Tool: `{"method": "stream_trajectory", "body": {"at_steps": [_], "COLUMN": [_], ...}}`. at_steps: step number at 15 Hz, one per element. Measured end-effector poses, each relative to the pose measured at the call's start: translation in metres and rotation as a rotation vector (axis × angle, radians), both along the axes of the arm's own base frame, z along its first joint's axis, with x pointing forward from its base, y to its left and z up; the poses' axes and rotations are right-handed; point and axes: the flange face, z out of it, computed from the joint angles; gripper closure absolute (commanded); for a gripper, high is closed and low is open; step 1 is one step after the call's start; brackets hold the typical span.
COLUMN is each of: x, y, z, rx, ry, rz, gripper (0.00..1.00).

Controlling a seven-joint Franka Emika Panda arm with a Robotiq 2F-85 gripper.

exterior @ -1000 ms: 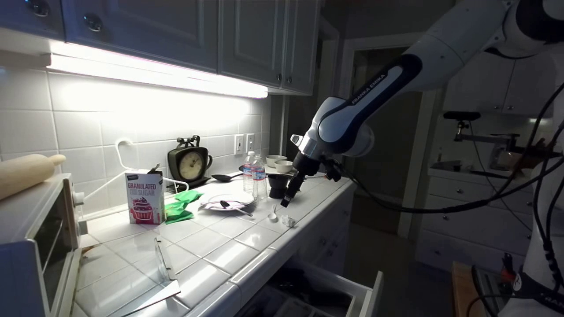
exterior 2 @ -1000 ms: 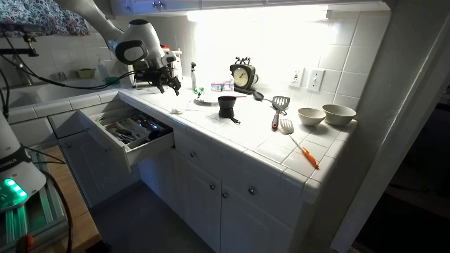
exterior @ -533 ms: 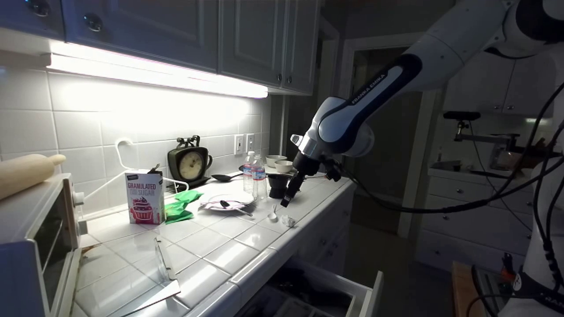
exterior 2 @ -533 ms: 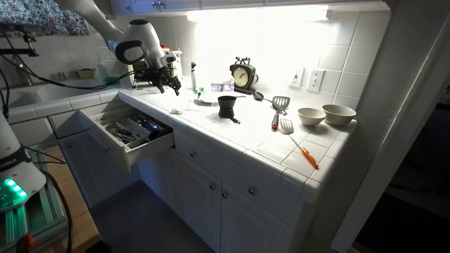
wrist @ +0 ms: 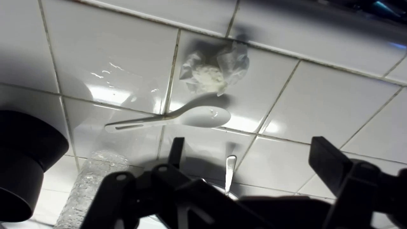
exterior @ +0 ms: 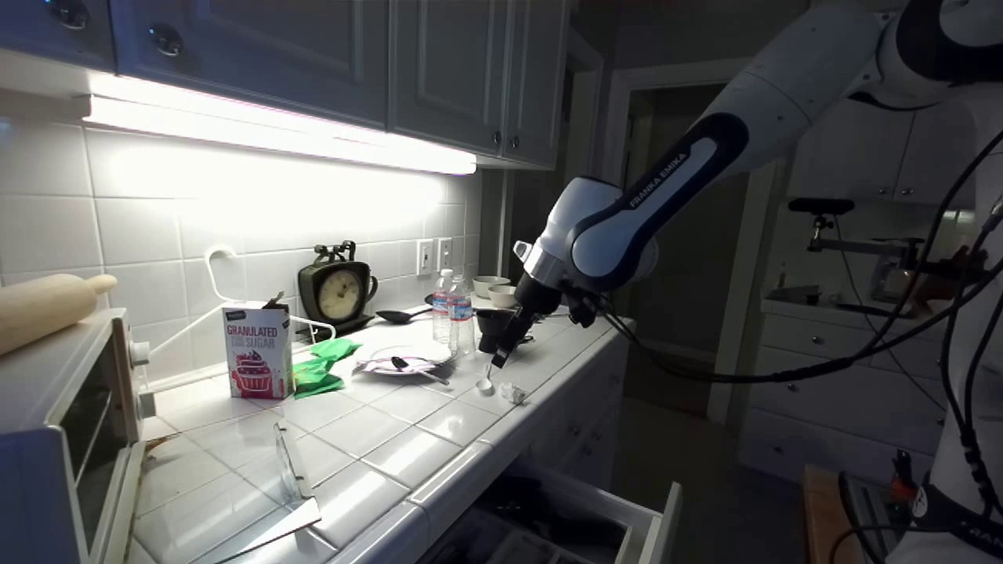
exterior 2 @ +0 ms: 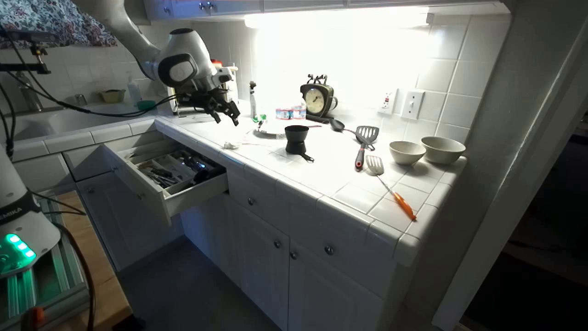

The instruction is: Put the spoon inside the drawer

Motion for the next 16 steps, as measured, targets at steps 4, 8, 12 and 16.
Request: {"method": "stream_trajectory", "body": {"at_steps": [4,8,12,16], "x": [0.019,0.041,0.063,0.080], "y": [0.011,0.020,0.029,0.041], "z": [-0.006,-0.015,-0.030,-0.043], "rx": [-0.015,-0.021,-0.020,-0.024], "ry": [-0.013,-0.021,-0.024,-0.030], "rz": [0.001,0.022,0.037,0.064], "gripper": [0.00,0.00,0.00,0.00]}}
